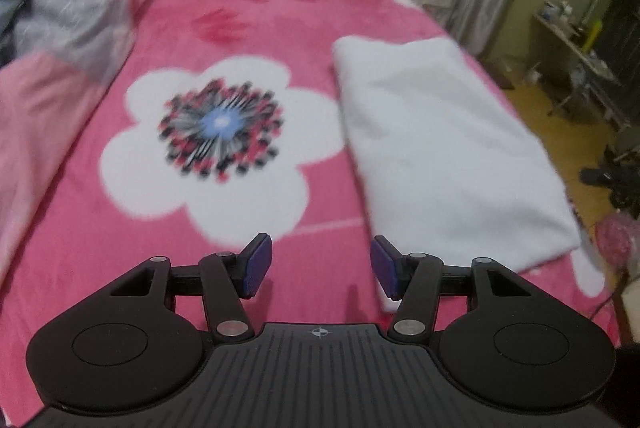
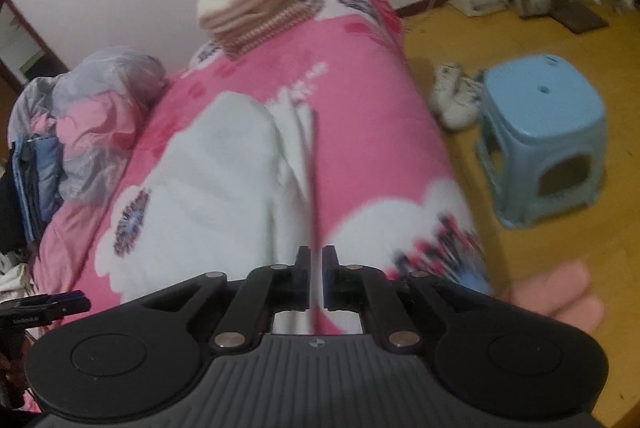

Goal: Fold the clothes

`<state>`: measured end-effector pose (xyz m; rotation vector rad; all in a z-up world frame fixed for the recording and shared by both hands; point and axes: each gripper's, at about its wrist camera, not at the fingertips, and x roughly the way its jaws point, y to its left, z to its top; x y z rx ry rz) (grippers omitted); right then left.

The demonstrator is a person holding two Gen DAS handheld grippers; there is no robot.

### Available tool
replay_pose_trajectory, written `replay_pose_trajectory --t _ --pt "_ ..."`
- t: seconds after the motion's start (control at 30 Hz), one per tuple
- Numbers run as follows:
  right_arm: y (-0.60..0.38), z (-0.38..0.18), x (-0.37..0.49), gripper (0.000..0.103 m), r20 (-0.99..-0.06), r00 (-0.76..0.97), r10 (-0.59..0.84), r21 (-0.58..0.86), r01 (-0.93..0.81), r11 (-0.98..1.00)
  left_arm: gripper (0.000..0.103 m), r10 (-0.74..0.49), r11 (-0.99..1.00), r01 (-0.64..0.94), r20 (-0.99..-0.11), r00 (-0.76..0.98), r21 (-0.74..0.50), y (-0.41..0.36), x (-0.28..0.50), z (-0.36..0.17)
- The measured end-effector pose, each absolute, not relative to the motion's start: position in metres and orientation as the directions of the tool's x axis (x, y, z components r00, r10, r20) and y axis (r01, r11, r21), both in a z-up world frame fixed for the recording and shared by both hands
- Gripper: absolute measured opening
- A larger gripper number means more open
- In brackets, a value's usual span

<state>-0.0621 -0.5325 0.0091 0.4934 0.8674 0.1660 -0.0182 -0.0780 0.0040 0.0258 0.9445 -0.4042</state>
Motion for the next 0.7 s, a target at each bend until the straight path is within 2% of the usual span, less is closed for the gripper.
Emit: replay_pose_trajectory --t 0.07,0.2,0.27,0.5,0.7 --pt "-0.526 0.014 -0.042 0.018 -0.680 0.643 0.352 0.487 0.037 0.873 0.055 -0.349 0.905 0.403 -0.782 0.517 -0.137 -0.096 -0.012 0.006" --pt "-0.514 0.019 -0.001 0.020 -0.669 0.646 0.368 0.479 -0.004 0.878 0.055 -0.387 0.854 0.512 -0.768 0.510 -0.090 -0.133 -0.006 0.002" --pt "-0.509 0.018 0.018 0.025 -0.672 0.649 0.355 0.460 -0.010 0.888 0.055 -0.394 0.832 0.551 -0.764 0.511 -0.061 -0.147 -0.007 -0.004" --pt "-0.487 0.010 0.067 0.025 -0.678 0.677 0.287 0.321 -0.078 0.944 0.055 -0.385 0.811 0.584 -0.787 0.482 -0.039 -0.167 -0.003 -0.032" --pt "-0.471 -0.004 0.097 0.025 -0.691 0.687 0.224 0.188 -0.129 0.974 0.055 -0.419 0.803 0.589 -0.786 0.456 -0.086 -0.160 0.004 -0.036"
